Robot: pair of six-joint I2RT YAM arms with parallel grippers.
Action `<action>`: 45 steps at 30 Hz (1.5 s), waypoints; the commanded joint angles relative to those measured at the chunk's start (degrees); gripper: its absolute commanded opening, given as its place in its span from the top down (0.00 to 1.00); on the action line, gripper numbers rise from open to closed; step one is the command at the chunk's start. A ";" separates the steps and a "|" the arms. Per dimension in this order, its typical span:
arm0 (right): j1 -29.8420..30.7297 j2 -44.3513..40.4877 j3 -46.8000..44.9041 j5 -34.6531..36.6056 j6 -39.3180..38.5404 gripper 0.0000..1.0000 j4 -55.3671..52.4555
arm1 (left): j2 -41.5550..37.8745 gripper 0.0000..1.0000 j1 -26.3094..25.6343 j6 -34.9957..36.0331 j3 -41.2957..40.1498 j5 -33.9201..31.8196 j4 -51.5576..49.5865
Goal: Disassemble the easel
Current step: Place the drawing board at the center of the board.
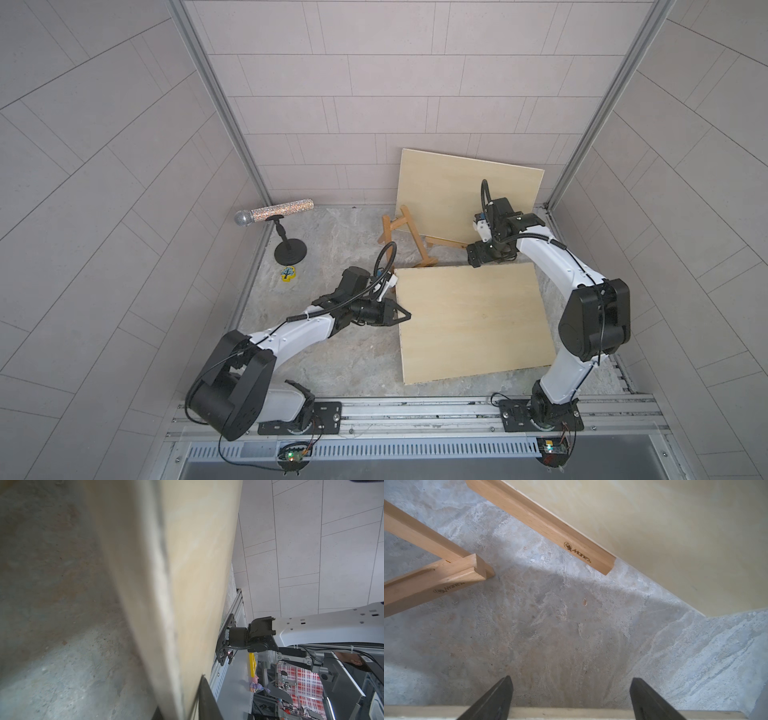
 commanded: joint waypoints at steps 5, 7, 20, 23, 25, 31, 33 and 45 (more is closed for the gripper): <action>-0.31 -3.59 2.36 -14.48 5.12 0.06 -6.41 | 5.30 1.00 -2.67 0.47 -1.40 -20.87 7.18; -0.23 -6.03 -0.12 -16.34 7.34 0.06 -4.75 | 7.23 1.00 -3.17 -0.42 -1.14 -20.88 8.37; -0.45 -18.35 -16.83 -21.61 13.00 0.06 -1.72 | 22.82 1.00 -8.31 -0.45 7.71 -14.15 10.97; -1.28 -20.22 -19.45 -20.99 13.29 0.06 -1.60 | 25.18 1.00 -8.72 0.41 9.76 -13.06 9.56; -2.31 -21.29 -20.53 -20.47 13.33 0.06 -1.65 | 26.60 1.00 -9.28 1.33 11.27 -12.74 7.79; -5.60 -22.39 -21.91 -20.51 13.10 0.06 -1.49 | 31.27 1.00 -11.39 2.85 15.62 -11.36 4.54; -6.00 -22.55 -22.18 -20.51 13.15 0.06 -1.31 | 32.33 1.00 -11.73 2.74 16.13 -11.43 4.38; -6.70 -22.64 -23.52 -20.57 14.14 0.05 0.15 | 36.25 1.00 -12.68 -0.70 19.69 -11.05 3.68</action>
